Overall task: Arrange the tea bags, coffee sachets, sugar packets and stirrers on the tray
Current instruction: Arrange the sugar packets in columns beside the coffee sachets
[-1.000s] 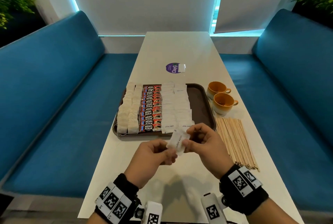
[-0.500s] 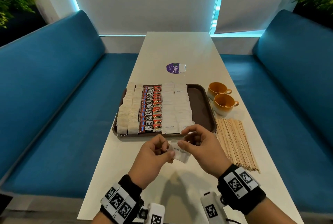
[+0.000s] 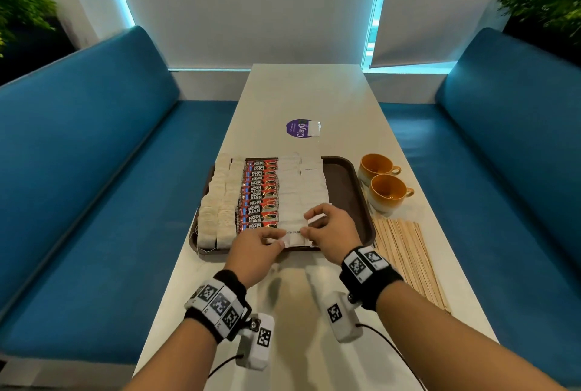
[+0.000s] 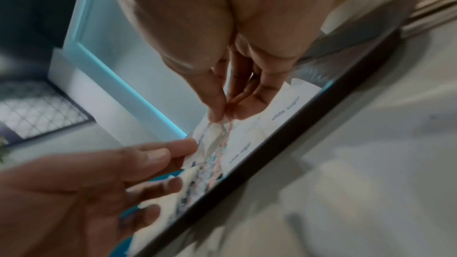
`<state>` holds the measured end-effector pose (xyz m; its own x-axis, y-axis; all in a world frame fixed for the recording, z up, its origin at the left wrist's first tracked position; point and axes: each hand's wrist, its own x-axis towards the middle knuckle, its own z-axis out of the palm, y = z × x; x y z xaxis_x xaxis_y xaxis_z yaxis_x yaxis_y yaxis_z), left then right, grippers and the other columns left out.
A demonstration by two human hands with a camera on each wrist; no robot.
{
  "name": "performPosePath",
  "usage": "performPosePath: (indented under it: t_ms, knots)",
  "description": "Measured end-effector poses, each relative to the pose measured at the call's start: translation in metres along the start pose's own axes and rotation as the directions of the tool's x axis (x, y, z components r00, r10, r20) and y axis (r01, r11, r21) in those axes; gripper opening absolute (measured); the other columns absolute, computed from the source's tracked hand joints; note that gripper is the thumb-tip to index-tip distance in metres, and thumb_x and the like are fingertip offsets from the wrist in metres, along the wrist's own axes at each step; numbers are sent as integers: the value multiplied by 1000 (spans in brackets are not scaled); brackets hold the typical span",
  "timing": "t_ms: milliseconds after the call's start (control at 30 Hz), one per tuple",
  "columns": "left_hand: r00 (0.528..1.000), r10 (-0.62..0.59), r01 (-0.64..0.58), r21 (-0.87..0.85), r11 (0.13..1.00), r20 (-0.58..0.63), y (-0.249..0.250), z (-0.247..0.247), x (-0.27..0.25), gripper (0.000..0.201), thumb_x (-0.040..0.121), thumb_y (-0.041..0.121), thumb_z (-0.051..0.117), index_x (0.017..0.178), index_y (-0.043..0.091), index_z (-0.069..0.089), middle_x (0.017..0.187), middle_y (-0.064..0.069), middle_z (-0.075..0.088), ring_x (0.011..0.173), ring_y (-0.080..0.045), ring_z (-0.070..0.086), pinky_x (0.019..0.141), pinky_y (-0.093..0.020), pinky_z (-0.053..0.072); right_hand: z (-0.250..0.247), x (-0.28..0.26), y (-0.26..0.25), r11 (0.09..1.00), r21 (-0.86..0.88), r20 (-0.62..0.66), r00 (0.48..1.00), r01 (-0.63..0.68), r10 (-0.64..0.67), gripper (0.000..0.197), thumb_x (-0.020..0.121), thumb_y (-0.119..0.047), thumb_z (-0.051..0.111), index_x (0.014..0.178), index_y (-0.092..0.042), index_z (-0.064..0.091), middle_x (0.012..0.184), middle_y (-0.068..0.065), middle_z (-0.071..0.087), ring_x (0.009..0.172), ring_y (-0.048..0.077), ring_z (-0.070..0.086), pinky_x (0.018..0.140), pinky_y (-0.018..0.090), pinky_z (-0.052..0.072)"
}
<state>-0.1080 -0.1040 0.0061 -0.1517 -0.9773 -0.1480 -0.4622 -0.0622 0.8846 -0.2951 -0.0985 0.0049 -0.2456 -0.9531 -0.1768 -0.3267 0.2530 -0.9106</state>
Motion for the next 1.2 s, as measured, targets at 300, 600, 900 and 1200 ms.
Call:
performPosePath:
  t_ms: [300,600,900,1200]
  knots:
    - [999,50,-46,374,926,0,-13,2,17,21,92,19,64,107,30,73,111,7,59,122,-23,39,110,-36,36,5,18,2,969,-243,11,999,-40,44,20,84,-7,82,96,-19,71,87,6,71,70,15,66,56,19,51]
    - [967,118,-229,567,791,225,-21,16,14,42,93,37,58,135,36,59,139,20,49,117,-17,30,110,-38,31,8,21,3,909,-415,14,1000,31,-28,23,81,-16,86,96,-22,71,89,0,62,70,10,59,61,18,47]
    - [965,140,-247,582,775,224,-20,20,12,43,94,39,57,137,35,58,141,15,47,125,-21,32,109,-38,31,8,17,6,887,-461,21,999,39,-32,14,86,-27,82,98,-24,75,94,-5,58,76,5,54,69,19,44]
    - [989,142,-146,477,866,45,-34,18,2,39,90,35,64,126,29,51,129,8,50,120,-18,35,105,-34,35,-16,19,18,739,-655,-69,987,-157,148,84,94,-65,52,158,-14,30,157,12,34,145,33,29,118,48,30]
